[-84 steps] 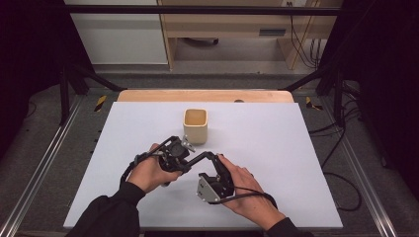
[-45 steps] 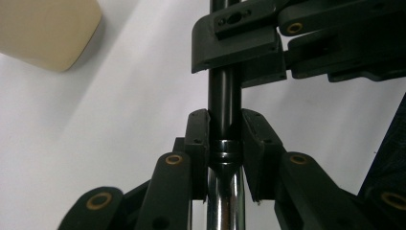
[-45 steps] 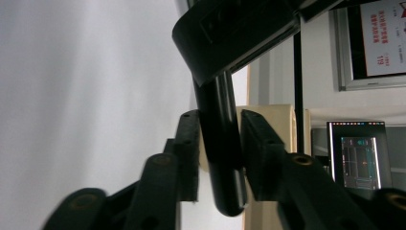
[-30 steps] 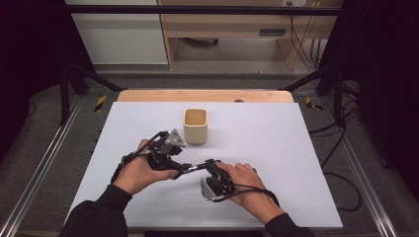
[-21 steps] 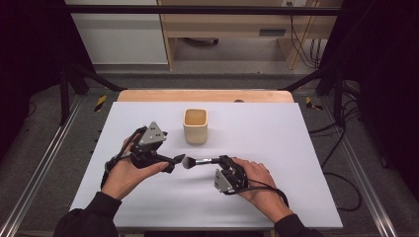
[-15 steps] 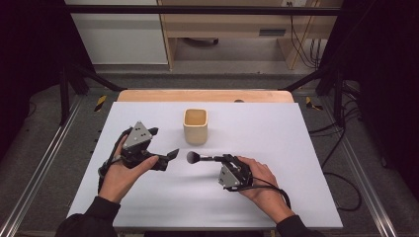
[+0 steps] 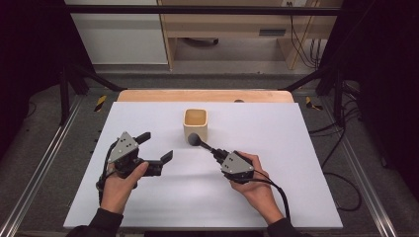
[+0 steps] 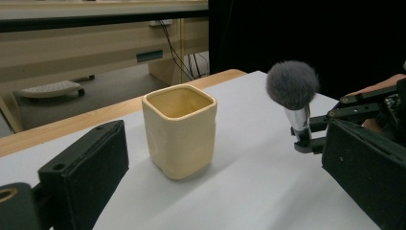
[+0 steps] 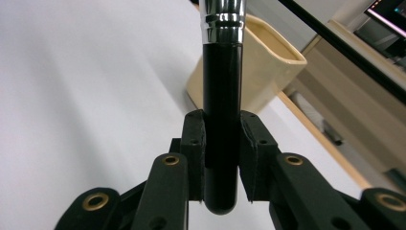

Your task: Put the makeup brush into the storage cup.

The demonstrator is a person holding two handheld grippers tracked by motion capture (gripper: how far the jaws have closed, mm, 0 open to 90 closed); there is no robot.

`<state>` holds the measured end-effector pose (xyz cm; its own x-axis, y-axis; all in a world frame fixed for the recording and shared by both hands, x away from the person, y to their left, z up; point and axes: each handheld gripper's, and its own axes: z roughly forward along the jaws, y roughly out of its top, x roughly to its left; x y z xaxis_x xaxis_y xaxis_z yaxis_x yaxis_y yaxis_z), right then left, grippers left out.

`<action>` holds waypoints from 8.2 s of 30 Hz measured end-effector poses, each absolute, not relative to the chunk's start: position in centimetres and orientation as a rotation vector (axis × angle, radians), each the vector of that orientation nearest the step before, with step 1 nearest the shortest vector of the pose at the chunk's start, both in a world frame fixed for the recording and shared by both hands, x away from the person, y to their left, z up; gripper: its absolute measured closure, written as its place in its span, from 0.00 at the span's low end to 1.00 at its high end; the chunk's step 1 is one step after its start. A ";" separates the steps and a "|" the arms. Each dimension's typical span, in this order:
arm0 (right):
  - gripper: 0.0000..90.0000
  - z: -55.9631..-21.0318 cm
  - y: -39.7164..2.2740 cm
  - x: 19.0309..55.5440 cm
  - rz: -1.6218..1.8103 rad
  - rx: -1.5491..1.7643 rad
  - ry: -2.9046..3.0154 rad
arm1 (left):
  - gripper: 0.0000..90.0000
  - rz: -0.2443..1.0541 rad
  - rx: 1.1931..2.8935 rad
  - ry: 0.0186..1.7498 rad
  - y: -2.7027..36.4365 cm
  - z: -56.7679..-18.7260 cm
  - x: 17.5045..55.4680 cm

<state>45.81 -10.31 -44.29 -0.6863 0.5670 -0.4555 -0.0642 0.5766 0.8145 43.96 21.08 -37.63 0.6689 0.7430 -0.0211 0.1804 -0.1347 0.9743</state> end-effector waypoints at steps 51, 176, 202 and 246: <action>0.83 -45.1 -8.8 45.7 1.660 0.711 2.143 | 0.24 0.470 1.621 0.801 13.0 -39.6 44.4; 0.05 -45.6 -21.5 42.6 1.419 1.000 1.801 | 0.78 0.735 1.565 0.900 13.8 -31.4 52.2; 0.05 -45.7 -21.6 42.4 1.442 0.975 1.779 | 0.78 0.795 1.555 0.938 12.8 -31.2 54.4; 0.03 -45.5 -21.6 42.3 1.464 0.956 1.767 | 0.78 0.838 1.530 0.936 11.9 -32.4 55.2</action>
